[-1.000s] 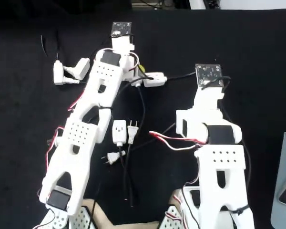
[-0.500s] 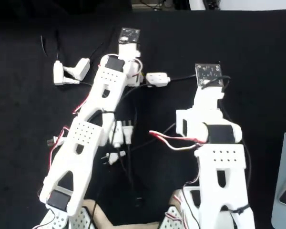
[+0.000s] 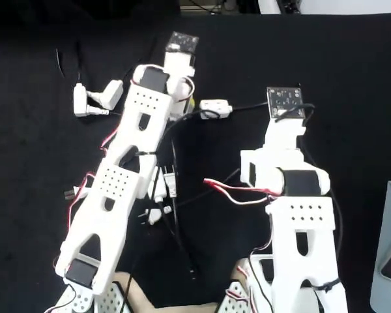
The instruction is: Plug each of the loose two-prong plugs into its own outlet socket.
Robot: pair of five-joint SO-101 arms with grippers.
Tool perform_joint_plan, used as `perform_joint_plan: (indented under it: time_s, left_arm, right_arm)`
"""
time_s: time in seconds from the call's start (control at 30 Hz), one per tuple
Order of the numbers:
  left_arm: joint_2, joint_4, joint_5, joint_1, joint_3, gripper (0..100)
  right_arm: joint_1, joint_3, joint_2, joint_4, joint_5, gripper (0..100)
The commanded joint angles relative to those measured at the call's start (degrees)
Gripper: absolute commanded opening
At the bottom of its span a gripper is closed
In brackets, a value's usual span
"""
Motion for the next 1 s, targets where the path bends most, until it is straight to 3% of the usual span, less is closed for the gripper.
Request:
perform_joint_plan:
  time_s: [0.0, 0.23, 0.53, 0.97]
  left_arm:
    - [-10.0, 1.6, -0.4, -0.1, -2.8, 3]
    - [-24.0, 1.7, -0.5, -0.8, 6.7, 3]
    - [-50.3, 1.6, -7.8, -2.5, 34.9, 3]
    - [-87.6, 1.3, -28.0, -11.9, 80.0, 3]
  right_arm:
    - [0.4, -3.0, -1.5, 0.2, 0.4, 14.9]
    - [0.4, -2.9, -1.5, 0.2, 0.4, 15.0]
    - [0.4, -2.9, -1.2, 0.2, 0.4, 15.2]
    - [-1.7, -2.8, -1.1, 0.2, 0.1, 15.2]
